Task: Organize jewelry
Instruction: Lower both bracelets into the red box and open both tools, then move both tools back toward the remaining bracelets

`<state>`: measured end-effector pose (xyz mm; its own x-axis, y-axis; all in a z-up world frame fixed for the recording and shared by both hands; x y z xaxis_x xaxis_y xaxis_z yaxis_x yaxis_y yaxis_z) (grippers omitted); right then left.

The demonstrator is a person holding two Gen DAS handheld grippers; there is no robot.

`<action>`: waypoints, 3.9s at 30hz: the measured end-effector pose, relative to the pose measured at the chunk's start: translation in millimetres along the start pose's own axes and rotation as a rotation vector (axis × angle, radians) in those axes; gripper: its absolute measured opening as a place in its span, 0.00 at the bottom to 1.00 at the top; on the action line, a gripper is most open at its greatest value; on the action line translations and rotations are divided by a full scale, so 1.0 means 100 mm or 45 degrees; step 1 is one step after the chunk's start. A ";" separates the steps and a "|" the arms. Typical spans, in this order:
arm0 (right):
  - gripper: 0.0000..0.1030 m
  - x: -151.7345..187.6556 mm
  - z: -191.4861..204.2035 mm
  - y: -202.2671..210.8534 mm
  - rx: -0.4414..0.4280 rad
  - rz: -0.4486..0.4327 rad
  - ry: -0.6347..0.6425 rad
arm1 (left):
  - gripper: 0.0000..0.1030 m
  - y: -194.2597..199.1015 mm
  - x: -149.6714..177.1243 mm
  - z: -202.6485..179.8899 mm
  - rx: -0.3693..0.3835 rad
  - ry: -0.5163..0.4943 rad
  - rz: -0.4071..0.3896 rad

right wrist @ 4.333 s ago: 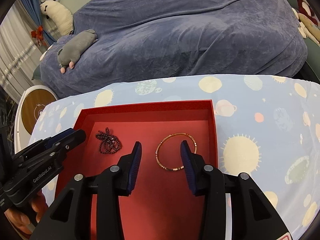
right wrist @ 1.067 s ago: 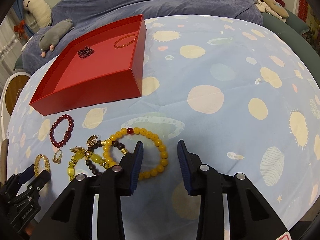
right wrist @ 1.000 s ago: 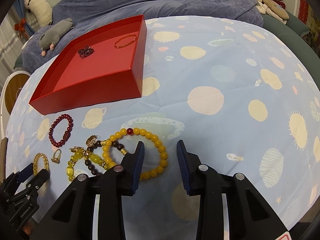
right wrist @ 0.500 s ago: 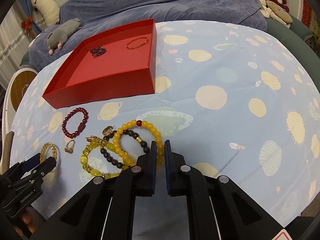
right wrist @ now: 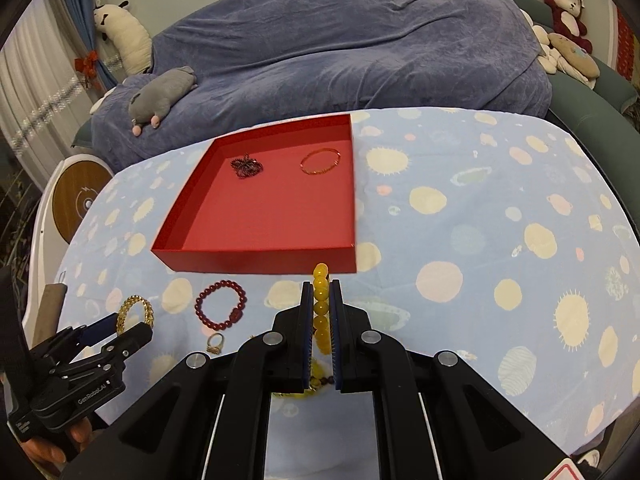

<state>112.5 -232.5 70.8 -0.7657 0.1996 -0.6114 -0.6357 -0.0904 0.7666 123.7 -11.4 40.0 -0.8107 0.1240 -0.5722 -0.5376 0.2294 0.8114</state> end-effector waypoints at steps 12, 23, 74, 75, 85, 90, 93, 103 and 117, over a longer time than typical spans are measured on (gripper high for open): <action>0.07 -0.86 0.25 -0.61 -0.116 -0.017 0.025 | 0.54 -0.37 -1.15 -0.19 0.074 -0.075 -0.085; 0.07 -1.03 0.17 -1.58 -0.109 0.119 -0.010 | 0.54 -1.30 -1.43 -0.23 0.050 -0.099 0.025; 0.39 0.34 -0.01 -0.32 0.089 0.108 0.018 | 0.70 -0.18 -0.14 0.13 -0.061 0.085 -0.028; 0.39 0.39 -0.02 -0.31 0.092 0.116 0.015 | 0.70 -0.17 -0.10 0.13 -0.064 0.081 -0.027; 0.39 0.81 0.03 -0.29 0.073 0.191 -0.009 | 0.70 -0.10 0.23 0.11 -0.055 0.093 0.009; 0.39 0.91 0.12 -0.32 0.056 0.213 0.009 | 0.70 -0.10 0.37 0.09 -0.068 0.080 0.031; 0.38 0.92 0.12 -0.34 0.056 0.216 0.006 | 0.70 -0.11 0.40 0.10 -0.069 0.087 0.040; 0.27 0.89 0.07 -0.52 0.045 0.251 -0.063 | 0.70 -0.16 0.42 0.13 -0.070 0.104 0.056; 0.20 1.00 0.05 -0.53 0.069 0.283 0.028 | 0.70 -0.23 0.45 0.09 -0.058 0.099 0.080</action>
<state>70.0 -202.4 -30.4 -0.8887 0.1593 -0.4300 -0.4454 -0.0771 0.8920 101.6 -2.0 -5.1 -0.8577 0.0610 -0.5105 -0.4937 0.1795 0.8509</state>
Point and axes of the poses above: each gripper's, at about its wrist camera, not at the fingertips, and y roughly against the way its jaws point, z to its left, x to its underside, the point moved 2 cm from there along -y, roughly the way its jaws point, and after that the axes turned 1 degree about -z, right-handed, at the moved point
